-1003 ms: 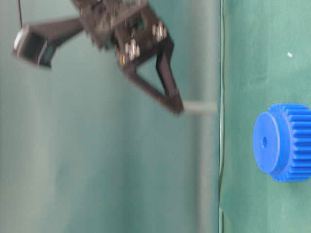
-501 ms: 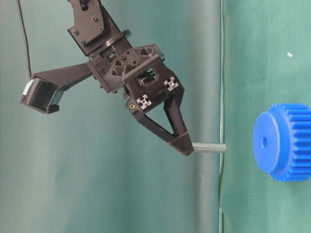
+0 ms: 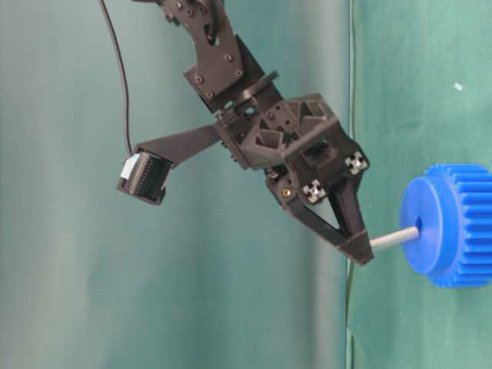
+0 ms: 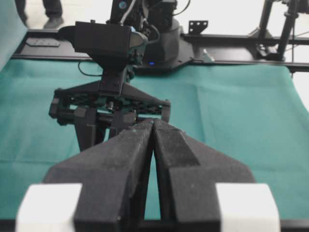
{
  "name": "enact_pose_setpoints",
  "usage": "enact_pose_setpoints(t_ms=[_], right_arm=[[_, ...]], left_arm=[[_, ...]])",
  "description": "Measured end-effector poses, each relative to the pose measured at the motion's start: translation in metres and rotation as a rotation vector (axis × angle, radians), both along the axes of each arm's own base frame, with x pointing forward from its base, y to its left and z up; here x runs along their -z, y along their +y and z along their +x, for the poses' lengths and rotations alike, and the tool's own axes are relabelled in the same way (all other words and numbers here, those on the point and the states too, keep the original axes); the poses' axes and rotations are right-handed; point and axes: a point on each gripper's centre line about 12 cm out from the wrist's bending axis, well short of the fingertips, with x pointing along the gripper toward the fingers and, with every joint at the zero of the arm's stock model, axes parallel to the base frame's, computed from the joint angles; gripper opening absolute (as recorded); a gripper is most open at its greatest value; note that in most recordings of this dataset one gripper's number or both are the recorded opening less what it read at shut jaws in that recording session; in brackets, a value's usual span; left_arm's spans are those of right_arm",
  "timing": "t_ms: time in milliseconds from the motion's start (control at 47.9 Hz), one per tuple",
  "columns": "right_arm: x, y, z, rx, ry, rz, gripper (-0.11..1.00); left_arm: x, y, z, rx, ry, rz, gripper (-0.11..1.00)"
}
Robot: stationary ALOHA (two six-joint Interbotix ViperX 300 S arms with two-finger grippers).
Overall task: Insert the shaft into the center hole of the gear.
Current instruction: 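Carry the shaft upright over the blue gear's center hole, then lower the shaft with the right gripper into the gear's center hole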
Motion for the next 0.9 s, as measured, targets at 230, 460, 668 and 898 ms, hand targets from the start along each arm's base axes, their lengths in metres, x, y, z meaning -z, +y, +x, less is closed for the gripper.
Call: enact_pose_setpoints(t_ms=[230,460,668,898], right_arm=[[0.001,0.000,0.000,0.000,0.000,0.000,0.17],[-0.004,-0.002,-0.012,0.009,0.003,0.001,0.17],[-0.012,-0.004,-0.019,0.012,-0.016,-0.008,0.17],[-0.017,-0.005,-0.019,0.015,-0.030,-0.009,0.17]], left_arm=[[0.000,0.000,0.000,0.000,0.000,0.000,0.00],[-0.001,0.000,0.000,0.000,-0.002,0.000,0.00],[-0.001,0.000,0.000,0.000,-0.002,0.001,0.00],[0.000,0.000,0.000,0.002,0.000,0.000,0.00]])
